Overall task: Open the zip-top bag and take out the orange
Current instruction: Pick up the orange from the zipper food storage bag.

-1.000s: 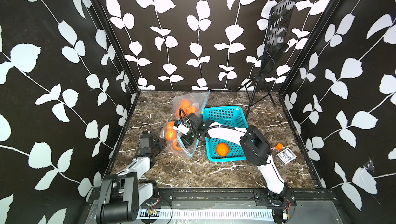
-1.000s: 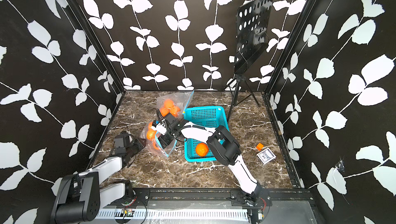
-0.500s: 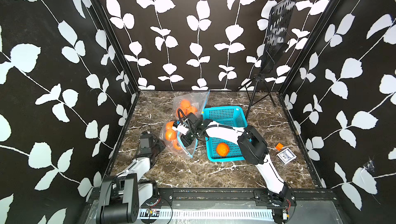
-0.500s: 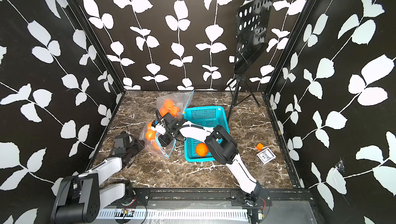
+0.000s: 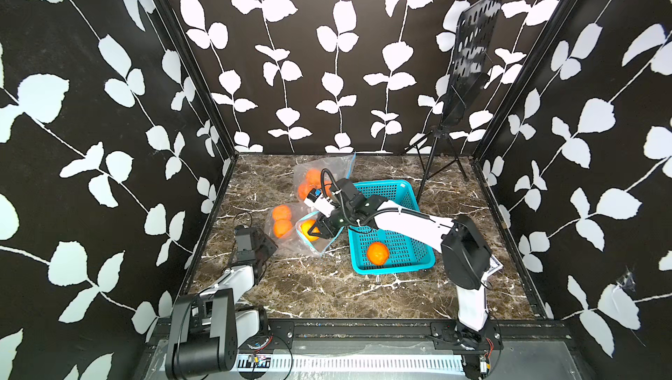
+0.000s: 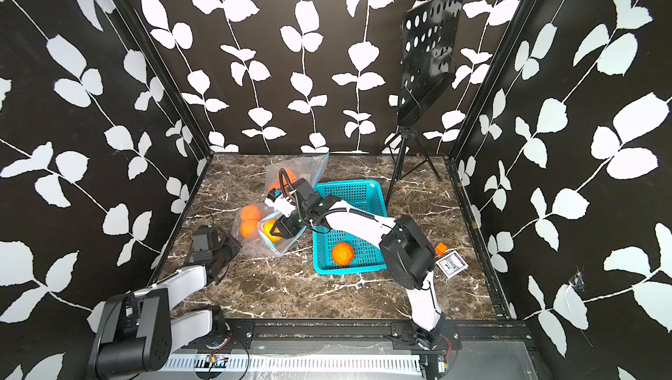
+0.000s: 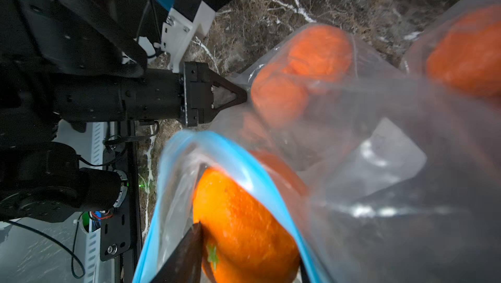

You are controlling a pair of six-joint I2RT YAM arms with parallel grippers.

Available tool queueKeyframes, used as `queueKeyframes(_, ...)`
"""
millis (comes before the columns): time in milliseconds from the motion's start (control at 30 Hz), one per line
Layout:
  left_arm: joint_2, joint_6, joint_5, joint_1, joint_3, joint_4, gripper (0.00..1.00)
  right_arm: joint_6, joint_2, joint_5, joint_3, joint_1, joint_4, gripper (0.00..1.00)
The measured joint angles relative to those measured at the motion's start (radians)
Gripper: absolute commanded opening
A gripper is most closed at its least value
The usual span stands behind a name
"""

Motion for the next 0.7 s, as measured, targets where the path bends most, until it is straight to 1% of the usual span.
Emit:
queueKeyframes(200,0.028,-0.003,0.07,0.044,0.0,0.04,0.0,0.019,-0.048,-0.024,-0.061,-0.003,0.013,0.47)
queueKeyframes(333,0.011,-0.004,0.049,0.061,0.0,0.037,0.0,0.048,-0.112,-0.041,-0.131,-0.031,0.018,0.47)
queueKeyframes(433,-0.008,-0.011,0.056,0.065,-0.007,0.048,0.0,0.071,-0.122,-0.073,-0.122,-0.05,0.033,0.46)
queueKeyframes(533,-0.03,-0.014,0.063,0.064,-0.011,0.047,0.0,0.099,-0.095,-0.109,-0.079,-0.051,0.042,0.46)
queueKeyframes(633,-0.047,-0.014,0.068,0.064,-0.011,0.039,0.0,0.108,-0.105,-0.089,-0.082,-0.051,0.034,0.46)
queueKeyframes(700,-0.06,-0.014,0.073,0.064,-0.011,0.033,0.0,0.111,-0.15,-0.032,-0.126,-0.051,0.01,0.46)
